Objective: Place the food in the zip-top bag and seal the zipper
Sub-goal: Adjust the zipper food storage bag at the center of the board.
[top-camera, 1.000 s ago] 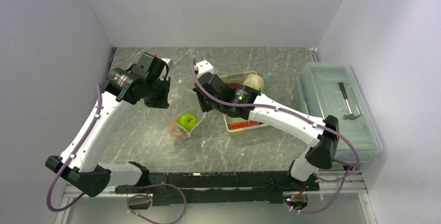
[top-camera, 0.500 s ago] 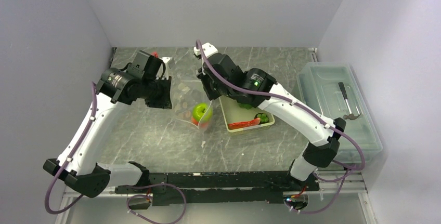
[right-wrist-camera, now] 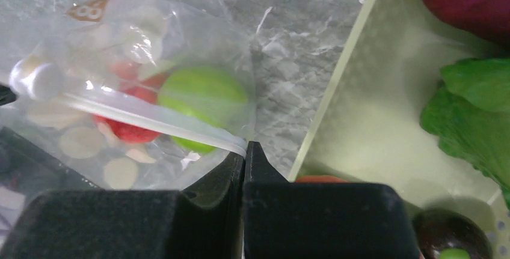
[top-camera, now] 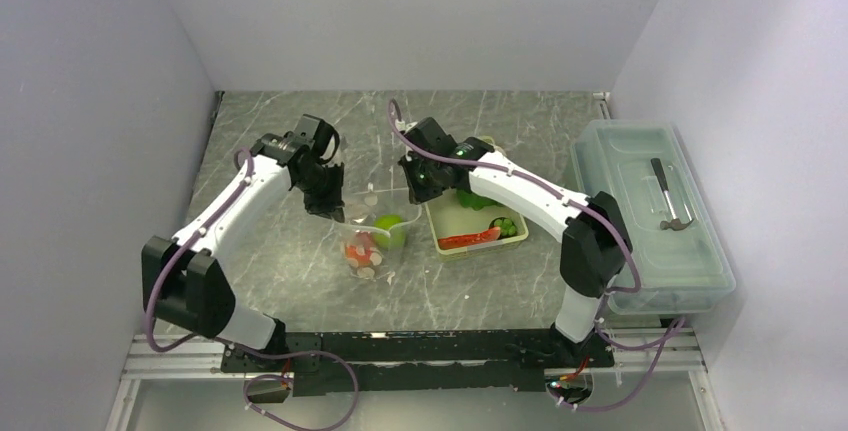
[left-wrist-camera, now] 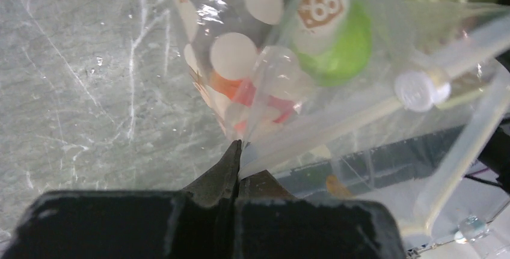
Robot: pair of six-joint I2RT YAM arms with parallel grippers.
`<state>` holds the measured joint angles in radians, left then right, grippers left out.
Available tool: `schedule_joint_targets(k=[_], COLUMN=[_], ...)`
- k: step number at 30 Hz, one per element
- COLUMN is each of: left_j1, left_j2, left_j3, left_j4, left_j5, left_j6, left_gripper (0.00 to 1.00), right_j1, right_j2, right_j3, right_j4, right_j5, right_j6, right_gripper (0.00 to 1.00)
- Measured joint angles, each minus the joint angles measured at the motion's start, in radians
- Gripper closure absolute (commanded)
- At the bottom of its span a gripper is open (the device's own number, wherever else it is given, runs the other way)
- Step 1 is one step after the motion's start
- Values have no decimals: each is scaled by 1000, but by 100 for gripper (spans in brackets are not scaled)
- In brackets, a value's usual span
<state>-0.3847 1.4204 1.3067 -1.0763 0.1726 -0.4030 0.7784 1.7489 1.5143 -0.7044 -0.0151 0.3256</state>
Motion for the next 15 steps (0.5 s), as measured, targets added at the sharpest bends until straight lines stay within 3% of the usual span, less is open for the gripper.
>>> schedule_joint_targets(k=[5, 15], left_j1=[56, 65], left_j2=[29, -72], left_j3=[-5, 346], left_j4=[14, -104], left_j5=[19, 47], left_j6=[11, 29], left_gripper=[100, 92], right_j1=[-4, -3], right_j2=[12, -79], right_j3=[19, 300], right_j4=[20, -71], right_j5=[-29, 12], right_j6=[7, -6], right_gripper=[100, 100])
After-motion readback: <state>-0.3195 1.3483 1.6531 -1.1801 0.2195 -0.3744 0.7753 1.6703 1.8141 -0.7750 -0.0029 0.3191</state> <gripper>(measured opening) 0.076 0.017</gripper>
